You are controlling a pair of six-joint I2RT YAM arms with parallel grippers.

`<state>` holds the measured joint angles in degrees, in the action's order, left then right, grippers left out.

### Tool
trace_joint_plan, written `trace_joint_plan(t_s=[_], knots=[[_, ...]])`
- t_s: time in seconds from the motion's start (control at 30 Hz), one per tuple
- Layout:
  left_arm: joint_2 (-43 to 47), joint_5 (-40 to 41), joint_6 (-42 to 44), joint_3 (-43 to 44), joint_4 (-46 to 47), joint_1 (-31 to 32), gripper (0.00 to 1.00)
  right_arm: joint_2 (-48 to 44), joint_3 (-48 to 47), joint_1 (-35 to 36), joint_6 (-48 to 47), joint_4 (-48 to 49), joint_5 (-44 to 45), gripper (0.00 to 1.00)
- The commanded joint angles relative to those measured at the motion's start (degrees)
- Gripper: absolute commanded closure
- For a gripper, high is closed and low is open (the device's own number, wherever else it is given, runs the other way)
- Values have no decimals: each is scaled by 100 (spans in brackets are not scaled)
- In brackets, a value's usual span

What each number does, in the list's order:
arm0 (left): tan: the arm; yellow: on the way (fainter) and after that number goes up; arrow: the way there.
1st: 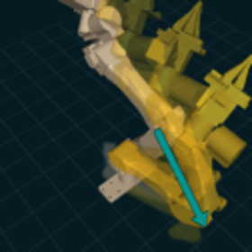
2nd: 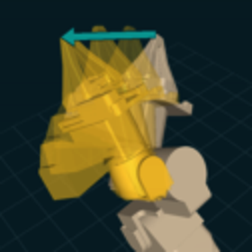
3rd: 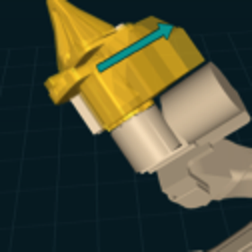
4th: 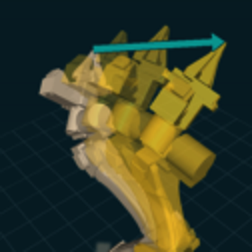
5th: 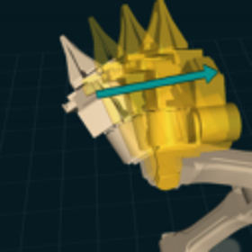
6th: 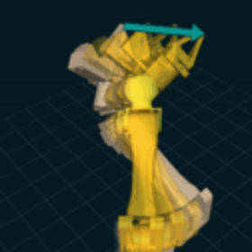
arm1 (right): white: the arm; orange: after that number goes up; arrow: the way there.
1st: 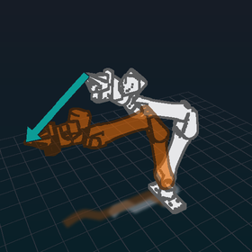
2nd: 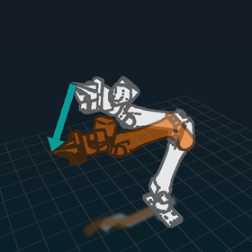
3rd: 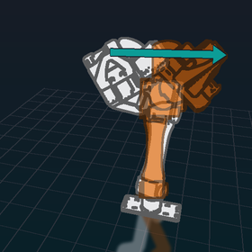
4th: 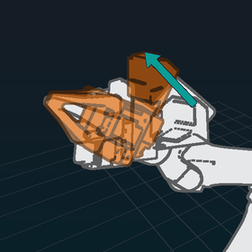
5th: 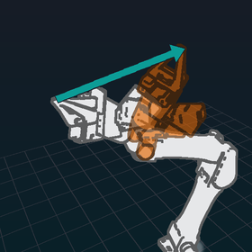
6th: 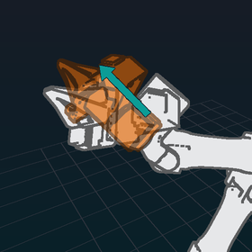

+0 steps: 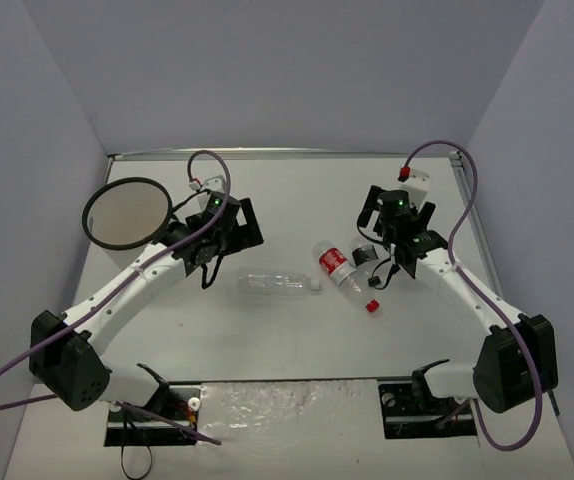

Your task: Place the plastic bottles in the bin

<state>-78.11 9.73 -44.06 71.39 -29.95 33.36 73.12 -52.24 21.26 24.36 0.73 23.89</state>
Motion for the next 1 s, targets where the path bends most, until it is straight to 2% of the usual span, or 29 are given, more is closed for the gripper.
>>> trace_joint_plan(t_s=[0.0, 0.13, 0.17, 0.43, 0.63, 0.8, 0.97], knots=[[262, 780, -1606, -142, -563, 552, 3, 296, -570, -217, 205, 151, 205, 0], [47, 1128, -3310, -634, -938, 832, 3, 477, -648, -255, 222, 164, 369, 0], [-18, 1128, -3483, -644, -1003, 864, 3, 518, -647, -279, 149, 164, 362, 0], [-1199, 1579, -4825, 575, -2572, 1248, 3, 586, -573, -397, 104, 194, 223, 0], [-1276, 1451, -5308, 246, -1836, 1234, 3, 542, -488, -414, 33, 205, 159, 0], [-1453, 1368, -5727, 194, -1919, 1223, 3, 433, -412, -414, 51, 219, 230, 0], [-1788, 1056, -5905, 60, -1549, 1066, 3, 440, -379, -429, 16, 248, 238, 0]])
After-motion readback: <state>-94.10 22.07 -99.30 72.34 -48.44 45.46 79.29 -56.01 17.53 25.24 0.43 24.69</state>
